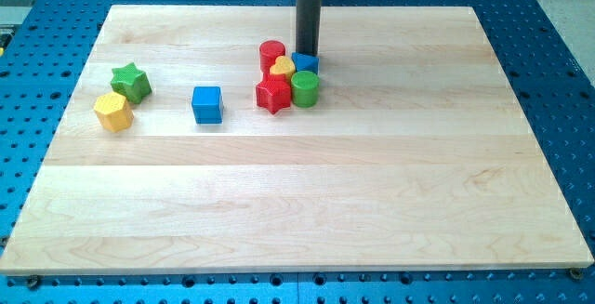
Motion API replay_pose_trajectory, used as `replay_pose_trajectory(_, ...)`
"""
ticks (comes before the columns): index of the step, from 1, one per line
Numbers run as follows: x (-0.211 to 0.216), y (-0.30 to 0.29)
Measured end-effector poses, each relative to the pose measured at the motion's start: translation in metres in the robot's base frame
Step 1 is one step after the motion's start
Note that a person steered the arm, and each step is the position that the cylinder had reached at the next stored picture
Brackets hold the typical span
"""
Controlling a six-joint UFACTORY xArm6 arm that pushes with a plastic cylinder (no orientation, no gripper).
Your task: Move the green star into the red star
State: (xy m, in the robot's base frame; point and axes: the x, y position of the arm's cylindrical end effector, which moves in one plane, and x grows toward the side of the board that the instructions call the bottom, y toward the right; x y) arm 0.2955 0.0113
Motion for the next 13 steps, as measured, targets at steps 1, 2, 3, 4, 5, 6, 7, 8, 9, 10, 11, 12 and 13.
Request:
replay_pose_trajectory(1,-0.002,-0.028)
replay_pose_trajectory(2,-0.002,-0.043)
replay_pose_trajectory(3,-0.004,-0.043)
replay_pose_trajectory(4,-0.011,-0.069)
replay_pose_trajectory(5,-0.011,-0.115)
replay_pose_trajectory(6,-0.010,-0.199)
replay_pose_trajectory(7,0.023,-0.276)
replay_pose_trajectory(8,0.067,-0.288)
replay_pose_trajectory(9,0.088,-0.259)
replay_pose_trajectory(10,0.086,-0.179)
replay_pose_trajectory(11,0.084,-0.116)
replay_pose_trajectory(12,0.084,-0.123)
replay_pose_trajectory(13,0.073,-0.142)
